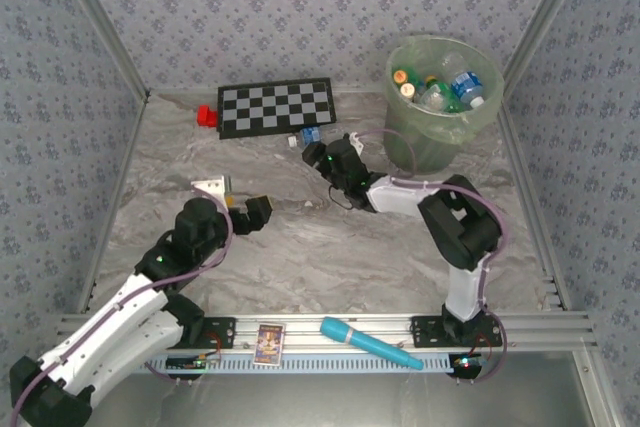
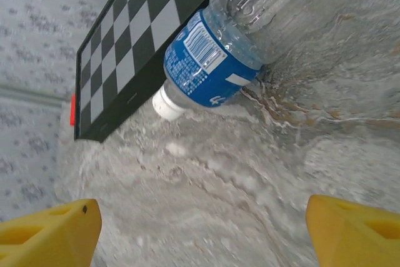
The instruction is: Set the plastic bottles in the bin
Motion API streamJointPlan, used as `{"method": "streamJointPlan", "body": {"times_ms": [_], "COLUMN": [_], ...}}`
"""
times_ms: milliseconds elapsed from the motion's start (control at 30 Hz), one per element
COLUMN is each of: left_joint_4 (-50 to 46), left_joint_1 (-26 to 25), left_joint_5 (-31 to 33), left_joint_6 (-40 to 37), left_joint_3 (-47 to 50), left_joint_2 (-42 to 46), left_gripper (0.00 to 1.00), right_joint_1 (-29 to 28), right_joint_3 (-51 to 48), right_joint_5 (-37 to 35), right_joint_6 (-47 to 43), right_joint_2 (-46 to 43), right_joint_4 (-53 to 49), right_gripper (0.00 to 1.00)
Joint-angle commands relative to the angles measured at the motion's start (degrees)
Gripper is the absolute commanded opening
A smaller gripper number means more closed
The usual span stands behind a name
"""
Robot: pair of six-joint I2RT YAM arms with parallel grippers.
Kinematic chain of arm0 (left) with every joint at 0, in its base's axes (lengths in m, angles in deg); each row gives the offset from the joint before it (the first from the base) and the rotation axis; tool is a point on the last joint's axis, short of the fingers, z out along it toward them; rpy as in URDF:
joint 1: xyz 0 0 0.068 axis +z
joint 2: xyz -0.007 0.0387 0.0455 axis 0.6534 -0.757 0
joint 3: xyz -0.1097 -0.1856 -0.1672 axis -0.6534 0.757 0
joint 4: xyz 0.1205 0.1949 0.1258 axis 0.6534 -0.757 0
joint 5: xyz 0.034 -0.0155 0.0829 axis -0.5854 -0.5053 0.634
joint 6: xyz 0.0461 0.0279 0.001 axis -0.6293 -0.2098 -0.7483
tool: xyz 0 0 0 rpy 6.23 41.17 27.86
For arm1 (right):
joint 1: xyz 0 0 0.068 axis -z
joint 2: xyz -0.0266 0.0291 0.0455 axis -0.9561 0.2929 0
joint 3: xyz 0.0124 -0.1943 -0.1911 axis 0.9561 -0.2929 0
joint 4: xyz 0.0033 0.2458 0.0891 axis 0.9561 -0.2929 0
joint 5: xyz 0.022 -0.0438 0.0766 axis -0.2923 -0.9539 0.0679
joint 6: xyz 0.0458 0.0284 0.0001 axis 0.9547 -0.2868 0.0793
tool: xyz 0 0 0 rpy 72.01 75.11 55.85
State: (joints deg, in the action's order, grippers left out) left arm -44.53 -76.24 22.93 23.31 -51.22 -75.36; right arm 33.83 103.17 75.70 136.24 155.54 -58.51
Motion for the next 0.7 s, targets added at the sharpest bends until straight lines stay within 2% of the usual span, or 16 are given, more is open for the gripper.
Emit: {"method": "streamJointPlan", "body": {"times_ms": [0,200,400,667], "left_joint_4": [-1.7,-4.22,-4.84,-5.22], "left_joint_1": [0.44,0.39,0.39,0.38], "left_joint_5": [-1.74,-2.15,-2.12,-2.51], "left_joint_6": [1.35,1.29,1.36,1.37], "left_joint_3": [1.23,1.94,2.67,2.96], "left_joint_2": [3.4,7.73,10.13,10.94], "left_gripper": [1.0,1.0,1.0,1.0], "right_joint_1": [0.11,0.87,2.7,5.23], "right_joint_3": [5.01,12.75,18.32,23.5], "right_joint_5": [-3.1,-7.74,-7.23,-6.48], "right_joint_6": [9.75,15.91,23.85,26.1], "right_joint_2": [4.97,11.56,17.32,22.56], "right_joint_4": [0.63,-2.17,-6.37,-7.35], "right_gripper": [0.86,0.85,0.84,0.84]}}
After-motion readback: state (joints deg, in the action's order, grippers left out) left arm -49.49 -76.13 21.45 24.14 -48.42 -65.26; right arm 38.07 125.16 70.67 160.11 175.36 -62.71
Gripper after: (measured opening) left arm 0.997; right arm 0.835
